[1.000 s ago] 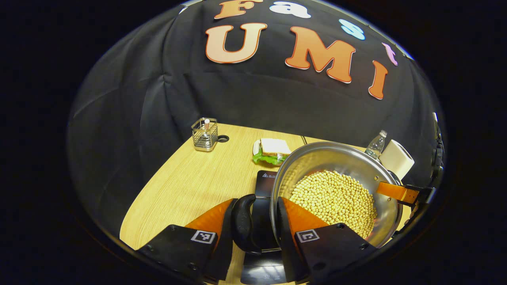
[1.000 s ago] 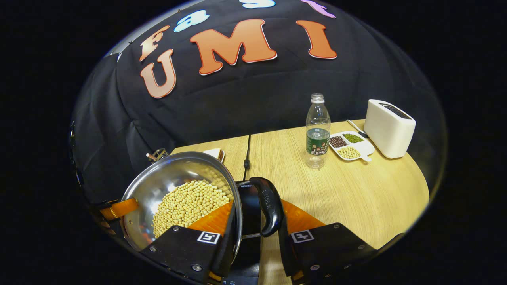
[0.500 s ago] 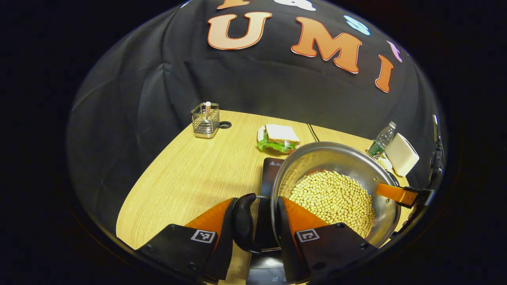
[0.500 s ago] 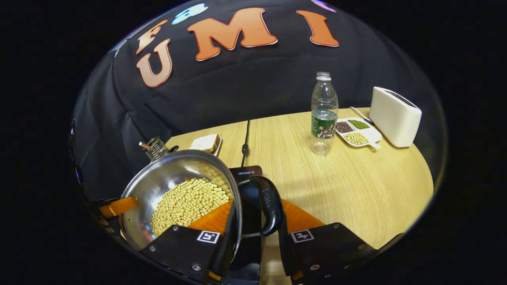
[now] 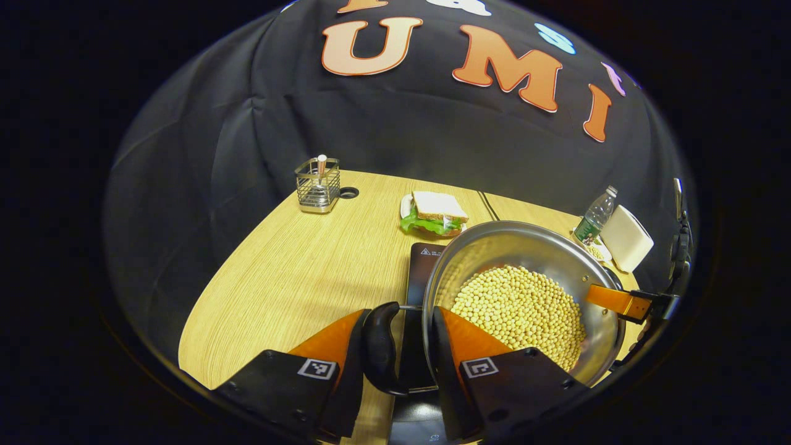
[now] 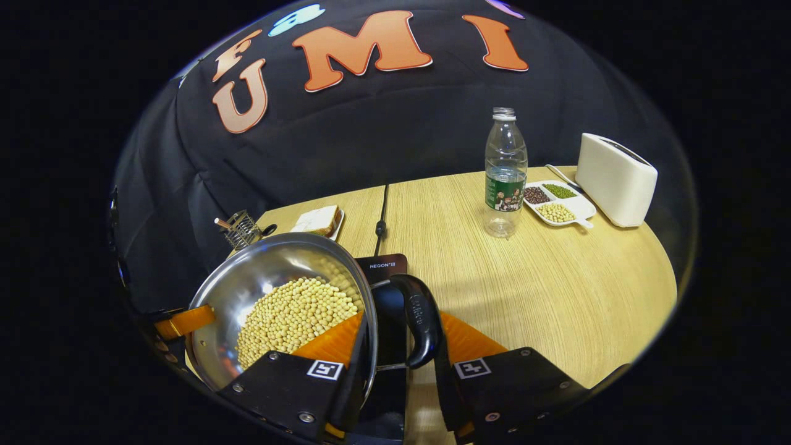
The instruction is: First push the handle of the pot to place it horizontally, then grasp the pot with both hands and set it on the induction cooktop.
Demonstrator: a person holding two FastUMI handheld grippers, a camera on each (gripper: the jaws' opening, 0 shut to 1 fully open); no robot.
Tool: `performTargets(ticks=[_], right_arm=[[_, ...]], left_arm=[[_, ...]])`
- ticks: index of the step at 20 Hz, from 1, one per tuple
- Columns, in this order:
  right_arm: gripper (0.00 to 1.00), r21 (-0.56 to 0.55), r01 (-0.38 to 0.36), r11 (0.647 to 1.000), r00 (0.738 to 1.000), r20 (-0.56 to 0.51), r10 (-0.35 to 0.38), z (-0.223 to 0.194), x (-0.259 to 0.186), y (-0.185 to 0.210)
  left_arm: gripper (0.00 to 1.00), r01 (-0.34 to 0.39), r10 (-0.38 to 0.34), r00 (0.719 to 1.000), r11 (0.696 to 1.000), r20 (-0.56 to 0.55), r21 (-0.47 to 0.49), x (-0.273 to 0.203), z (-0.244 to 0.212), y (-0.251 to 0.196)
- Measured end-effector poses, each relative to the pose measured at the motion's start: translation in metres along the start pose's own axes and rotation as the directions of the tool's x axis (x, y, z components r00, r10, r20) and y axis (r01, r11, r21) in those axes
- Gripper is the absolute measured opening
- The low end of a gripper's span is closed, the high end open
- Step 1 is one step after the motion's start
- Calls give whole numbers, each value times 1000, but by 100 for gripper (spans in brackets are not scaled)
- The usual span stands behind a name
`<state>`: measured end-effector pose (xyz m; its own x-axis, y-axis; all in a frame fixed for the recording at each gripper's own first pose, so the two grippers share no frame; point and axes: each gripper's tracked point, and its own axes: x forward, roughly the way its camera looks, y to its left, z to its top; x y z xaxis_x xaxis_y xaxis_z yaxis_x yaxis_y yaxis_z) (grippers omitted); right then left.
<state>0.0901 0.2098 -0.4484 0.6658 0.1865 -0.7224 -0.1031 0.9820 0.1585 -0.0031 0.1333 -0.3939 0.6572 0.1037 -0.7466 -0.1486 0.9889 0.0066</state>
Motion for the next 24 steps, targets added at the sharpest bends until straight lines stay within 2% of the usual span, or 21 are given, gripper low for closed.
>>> performTargets(ticks=[2,3,4,6,7,9,10,12,15,16,17,20,24], right_arm=[[52,-6,3,1000,1000,4,-3,-1,0,0],[53,-12,7,1000,1000,6,-7,-1,0,0],[55,-17,12,1000,1000,9,-12,-1,0,-1],[60,-17,16,1000,1000,10,-15,-1,-4,-1],[61,-10,10,1000,1000,13,-10,1,-6,1],[66,4,4,1000,999,37,-4,9,-13,1],[71,15,1,1000,999,47,-2,12,-18,1],[80,33,-14,999,998,66,12,22,-28,1],[90,12,-12,1000,994,108,11,37,-48,-5],[94,6,-2,1000,992,126,1,43,-57,-10],[94,2,5,1000,989,146,-5,51,-65,-15],[95,-2,13,1000,974,226,-13,79,-100,-32],[95,-24,51,998,938,344,-40,122,-157,-61]], left_arm=[[64,2,-2,1000,1000,0,1,0,-1,1],[58,3,-3,1000,1000,0,2,0,0,0],[62,3,-3,1000,1000,2,5,-1,-1,1],[60,2,-2,1000,1000,0,11,-1,-1,1],[64,1,-1,1000,1000,0,13,-2,-1,1],[65,-2,2,1000,1000,2,16,-2,-2,1],[70,-11,10,1000,1000,5,25,-4,-2,3],[70,-32,30,999,998,25,45,-7,3,5],[86,-55,53,997,998,63,39,-21,15,4],[95,-63,60,995,997,79,35,-26,20,3],[98,-72,68,992,997,106,34,-34,28,1],[99,-103,84,969,992,234,73,-64,65,-14],[98,-73,18,908,990,418,117,-120,123,-65]])
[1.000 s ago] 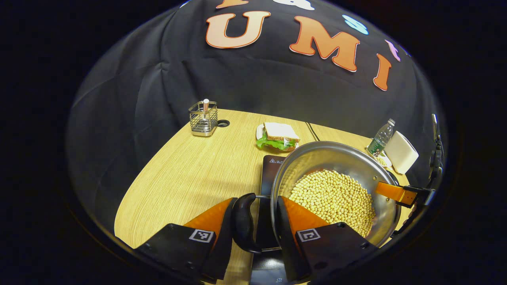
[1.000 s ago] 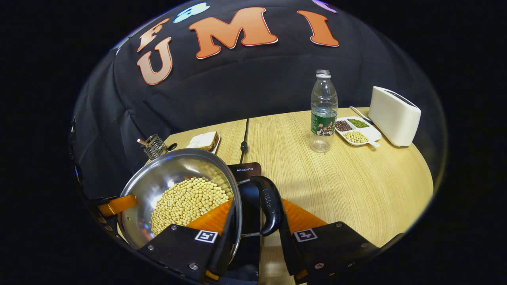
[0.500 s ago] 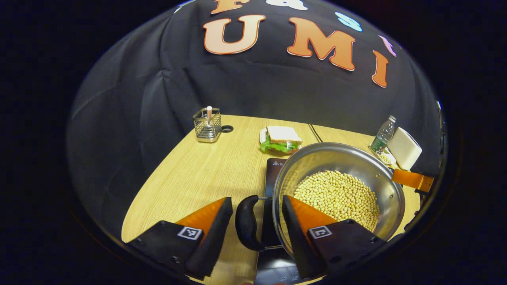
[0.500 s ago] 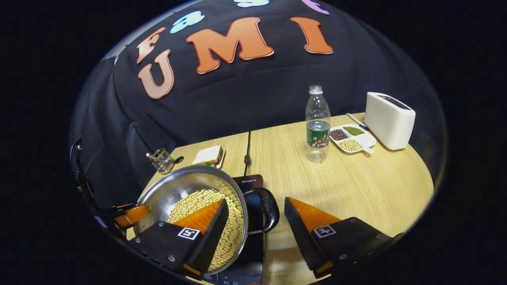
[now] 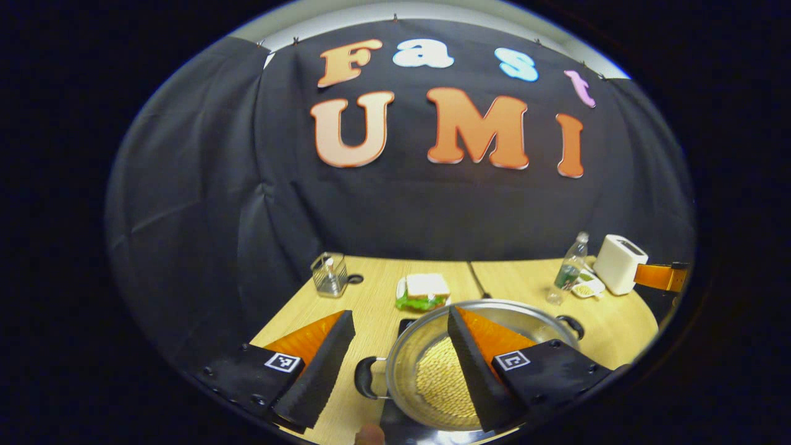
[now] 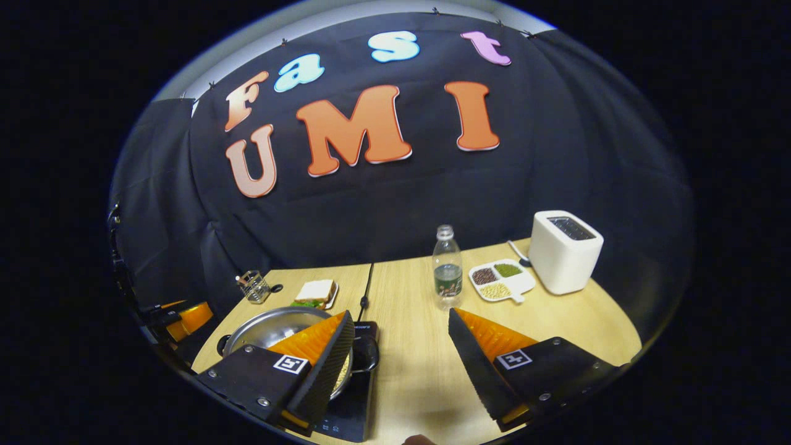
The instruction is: First push the handle of the pot to place it horizontally, then grasp the pot with both hands and set it on the induction cooktop.
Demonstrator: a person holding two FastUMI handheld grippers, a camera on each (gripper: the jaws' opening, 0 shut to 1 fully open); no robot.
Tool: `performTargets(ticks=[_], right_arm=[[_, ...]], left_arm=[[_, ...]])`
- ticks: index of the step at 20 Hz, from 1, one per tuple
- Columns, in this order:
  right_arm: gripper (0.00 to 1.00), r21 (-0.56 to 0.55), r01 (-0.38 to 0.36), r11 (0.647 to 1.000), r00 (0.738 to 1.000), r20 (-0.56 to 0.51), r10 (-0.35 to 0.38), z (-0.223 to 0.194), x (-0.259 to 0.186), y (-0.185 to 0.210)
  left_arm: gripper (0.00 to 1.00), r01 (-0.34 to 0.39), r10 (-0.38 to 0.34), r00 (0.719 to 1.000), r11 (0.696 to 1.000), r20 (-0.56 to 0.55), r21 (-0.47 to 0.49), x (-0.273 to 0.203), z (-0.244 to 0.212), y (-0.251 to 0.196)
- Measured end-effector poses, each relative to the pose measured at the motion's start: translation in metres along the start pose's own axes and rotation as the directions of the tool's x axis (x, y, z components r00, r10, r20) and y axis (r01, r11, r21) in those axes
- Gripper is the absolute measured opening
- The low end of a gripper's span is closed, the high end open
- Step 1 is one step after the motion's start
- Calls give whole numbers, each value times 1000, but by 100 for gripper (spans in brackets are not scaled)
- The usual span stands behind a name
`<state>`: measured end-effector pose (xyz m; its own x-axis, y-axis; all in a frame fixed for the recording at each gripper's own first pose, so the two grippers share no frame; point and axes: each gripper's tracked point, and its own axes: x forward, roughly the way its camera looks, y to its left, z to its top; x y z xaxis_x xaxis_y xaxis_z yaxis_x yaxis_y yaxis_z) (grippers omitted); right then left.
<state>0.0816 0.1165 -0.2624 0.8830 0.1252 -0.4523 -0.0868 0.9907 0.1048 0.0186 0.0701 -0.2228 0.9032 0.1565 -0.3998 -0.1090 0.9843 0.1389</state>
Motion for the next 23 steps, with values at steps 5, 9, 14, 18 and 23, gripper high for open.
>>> performTargets(ticks=[5,9,14,18,23], right_arm=[[95,-15,20,1000,985,173,-17,70,-56,-34],[95,-134,153,979,955,276,-112,113,-98,-76],[95,-140,155,978,919,385,-90,174,-151,-70],[100,-140,145,980,885,461,-65,206,-185,-68],[95,-146,87,985,890,456,-11,203,-197,-57]], left_arm=[[100,71,-63,963,997,262,-23,-55,114,-43],[98,149,-114,903,987,415,-53,-113,187,-65],[98,206,-126,866,972,484,-114,-155,236,-64],[98,154,-70,841,981,536,-114,-176,254,-42],[96,180,-90,847,976,524,-124,-180,250,-45]])
